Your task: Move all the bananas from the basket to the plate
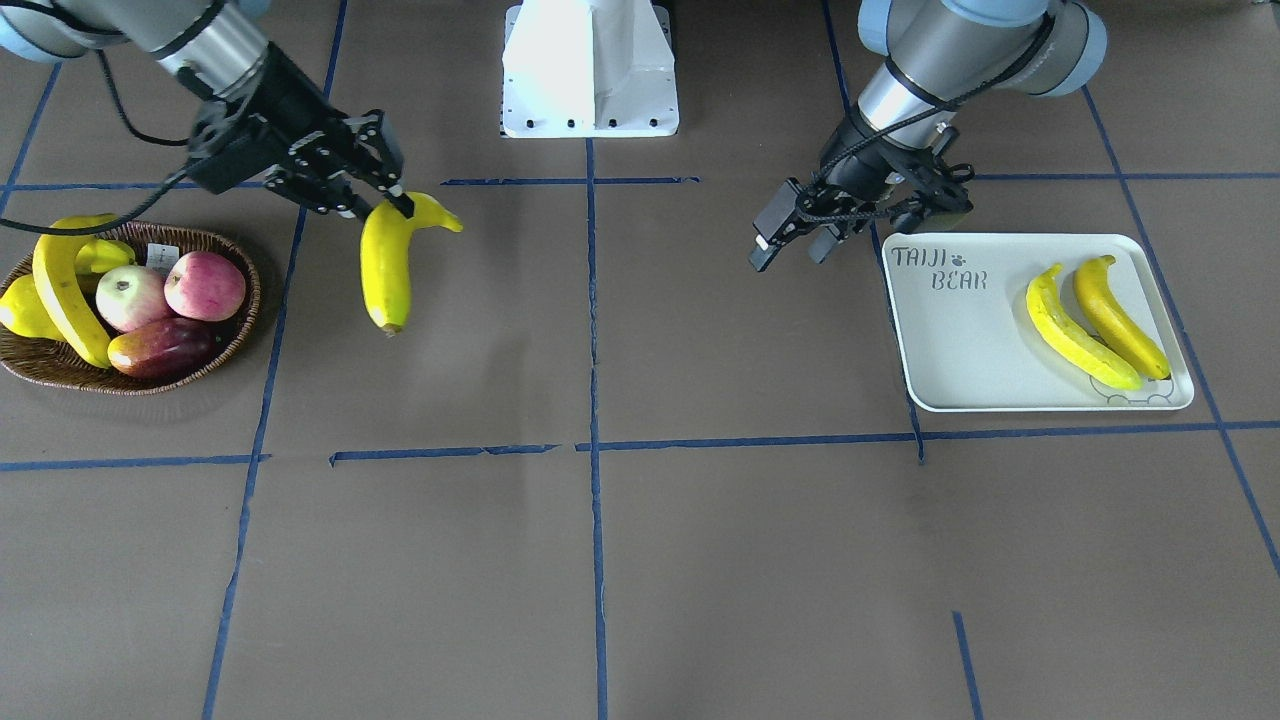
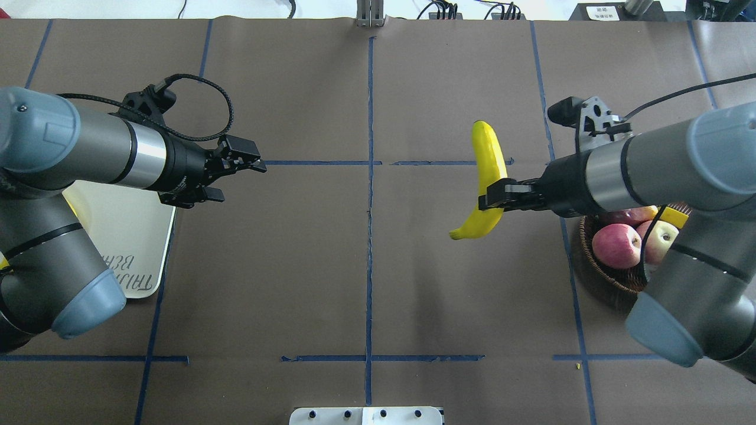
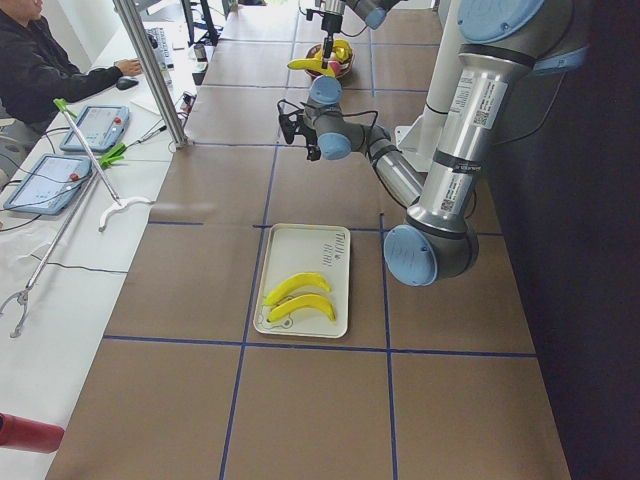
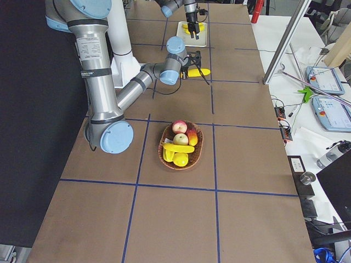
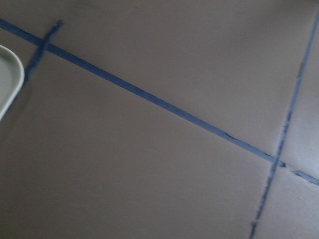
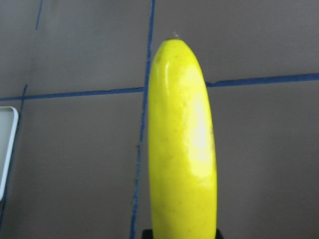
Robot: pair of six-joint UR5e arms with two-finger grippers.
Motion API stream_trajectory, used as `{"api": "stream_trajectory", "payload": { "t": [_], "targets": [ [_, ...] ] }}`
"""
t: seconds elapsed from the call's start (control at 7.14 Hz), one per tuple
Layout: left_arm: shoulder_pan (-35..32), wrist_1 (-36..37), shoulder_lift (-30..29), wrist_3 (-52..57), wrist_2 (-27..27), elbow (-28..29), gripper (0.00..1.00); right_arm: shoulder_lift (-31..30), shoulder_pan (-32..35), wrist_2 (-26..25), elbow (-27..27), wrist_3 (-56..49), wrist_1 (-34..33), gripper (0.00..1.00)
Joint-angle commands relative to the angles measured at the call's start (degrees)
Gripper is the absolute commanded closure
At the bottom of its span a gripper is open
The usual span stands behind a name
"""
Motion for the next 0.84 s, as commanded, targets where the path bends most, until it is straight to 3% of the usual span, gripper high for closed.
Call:
{"api": "stream_trajectory", "payload": {
  "t": [0.0,0.42,0.7],
  "targets": [
    [0.42,-5.55,-4.14,-5.12,-0.18,0.39,0.01,5.93,-7.87,-7.23,-0.67,2.83,-3.11,0.99],
    [5.16,-6.51,-10.39,-2.41,-0.10,3.46,0.05,14.89,-10.87,-7.41,-0.67,1.95,-11.73,0.99],
    [6.38,-6.86,-11.63,-2.40,-0.01,4.25,0.05,15.36,-11.84,-8.11,-0.67,1.95,-11.93,0.99]
  ]
}}
